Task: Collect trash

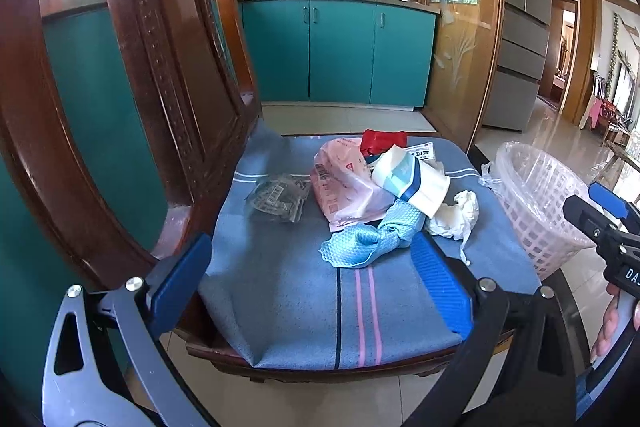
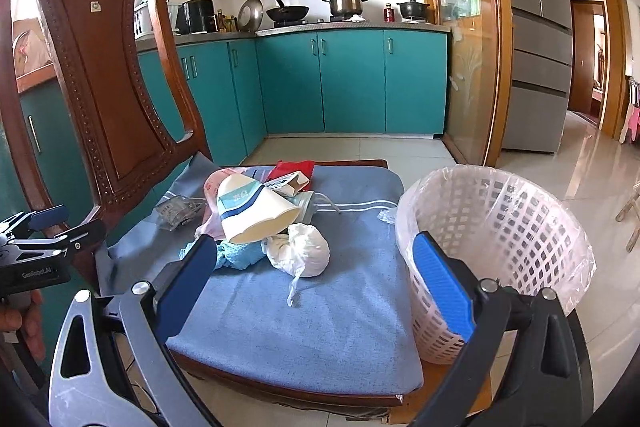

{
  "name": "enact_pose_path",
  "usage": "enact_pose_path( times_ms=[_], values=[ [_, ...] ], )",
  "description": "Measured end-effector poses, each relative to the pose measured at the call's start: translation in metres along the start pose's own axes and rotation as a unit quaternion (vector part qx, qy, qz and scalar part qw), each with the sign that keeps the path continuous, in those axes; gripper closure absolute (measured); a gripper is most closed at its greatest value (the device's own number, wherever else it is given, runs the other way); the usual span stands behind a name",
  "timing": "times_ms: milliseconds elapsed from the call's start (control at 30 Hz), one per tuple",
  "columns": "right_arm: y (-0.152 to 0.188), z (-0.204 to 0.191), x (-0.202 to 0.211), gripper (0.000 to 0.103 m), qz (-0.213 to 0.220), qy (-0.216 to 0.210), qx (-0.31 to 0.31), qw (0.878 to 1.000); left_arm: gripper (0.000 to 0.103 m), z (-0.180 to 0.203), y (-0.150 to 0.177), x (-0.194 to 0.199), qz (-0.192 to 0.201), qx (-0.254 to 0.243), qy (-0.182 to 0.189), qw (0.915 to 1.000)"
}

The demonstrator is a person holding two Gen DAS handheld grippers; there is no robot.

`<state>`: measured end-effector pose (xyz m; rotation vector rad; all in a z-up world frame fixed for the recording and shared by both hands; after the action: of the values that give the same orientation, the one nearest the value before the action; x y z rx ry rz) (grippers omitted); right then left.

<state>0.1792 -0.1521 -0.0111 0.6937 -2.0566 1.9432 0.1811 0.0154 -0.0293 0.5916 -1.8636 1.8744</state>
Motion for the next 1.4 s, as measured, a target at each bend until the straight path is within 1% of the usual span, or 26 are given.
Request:
enact_pose_path(
  times_ms=[1000, 1100, 1200, 1267, 1300, 1367, 1400],
  values=[
    [0.0, 0.001, 0.001, 0.007, 0.001, 0.0, 0.0, 1.0, 0.004, 0.002, 0.005, -0.006, -0.01, -0.002, -0.004, 0.9999],
    [0.001, 0.0, -0.001, 0.007, -0.003, -0.001, 0.003, 1.0, 0.004, -0.001, 0.012, -0.015, -0.032, 0.02, 0.011, 0.9992],
    [0.005, -0.002, -0.006, 0.007, -0.014, -0.002, 0.007, 1.0, 0.004, -0.007, 0.02, -0.031, -0.06, 0.072, 0.034, 0.995],
    [0.008, -0.003, -0.012, 0.007, -0.026, -0.003, 0.011, 1.0, 0.004, -0.011, 0.024, -0.046, -0.077, 0.091, 0.025, 0.9925],
    [0.01, -0.004, -0.014, 0.007, -0.03, -0.003, 0.012, 0.999, 0.004, -0.011, 0.025, -0.052, -0.08, 0.09, 0.018, 0.9925],
    [0.013, -0.003, -0.019, 0.007, -0.038, -0.004, 0.016, 0.999, 0.005, -0.012, 0.021, -0.065, -0.075, 0.075, -0.014, 0.9942],
    [0.014, -0.003, -0.022, 0.007, -0.043, -0.003, 0.018, 0.999, 0.007, -0.012, 0.018, -0.07, -0.072, 0.069, -0.023, 0.9947]
  ],
)
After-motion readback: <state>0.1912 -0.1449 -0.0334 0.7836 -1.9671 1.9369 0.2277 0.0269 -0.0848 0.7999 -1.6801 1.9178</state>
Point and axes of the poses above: each gripper's, at about its wrist camera, not at the fingertips, and x roughly against the way its jaws point, z to its right, y to its underside, the point moved 9 cm from there along -x, roughly the way its jaws point
